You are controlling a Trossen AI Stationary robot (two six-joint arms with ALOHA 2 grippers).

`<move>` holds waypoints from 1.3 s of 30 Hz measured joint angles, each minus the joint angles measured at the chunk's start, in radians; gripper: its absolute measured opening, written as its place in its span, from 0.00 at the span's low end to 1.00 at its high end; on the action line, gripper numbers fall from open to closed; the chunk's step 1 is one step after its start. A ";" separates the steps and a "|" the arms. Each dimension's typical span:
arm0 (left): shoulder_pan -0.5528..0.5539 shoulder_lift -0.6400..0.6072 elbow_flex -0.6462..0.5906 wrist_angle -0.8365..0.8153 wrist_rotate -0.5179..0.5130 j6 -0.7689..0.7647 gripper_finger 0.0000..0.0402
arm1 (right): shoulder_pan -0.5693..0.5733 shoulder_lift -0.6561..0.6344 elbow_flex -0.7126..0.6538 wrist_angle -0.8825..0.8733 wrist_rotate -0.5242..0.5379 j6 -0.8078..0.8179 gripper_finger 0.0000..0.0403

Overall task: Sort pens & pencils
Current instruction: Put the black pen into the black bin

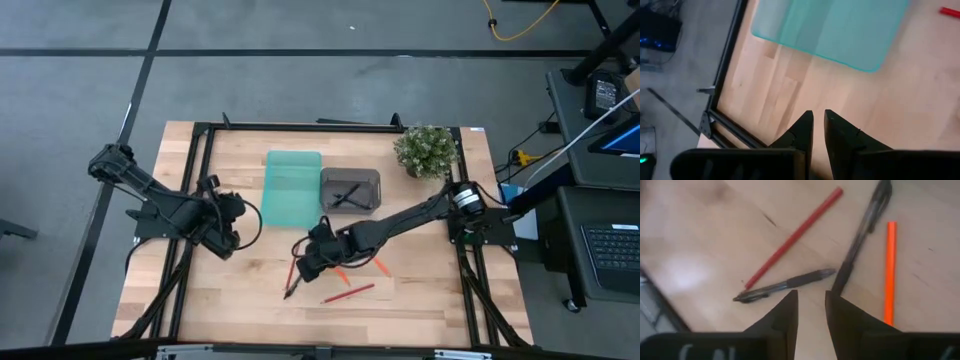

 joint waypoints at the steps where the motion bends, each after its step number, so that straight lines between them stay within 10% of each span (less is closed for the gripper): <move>1: -0.009 0.000 0.000 0.000 0.007 0.001 0.10 | 0.000 0.022 0.042 -0.040 0.000 0.011 0.23; 13: -0.117 0.000 0.000 0.000 0.015 0.002 0.10 | -0.039 0.397 0.751 -0.675 0.024 -0.079 0.12; 39: -0.179 0.000 0.000 0.000 0.010 -0.005 0.10 | -0.051 0.383 0.692 -0.593 0.031 0.012 0.12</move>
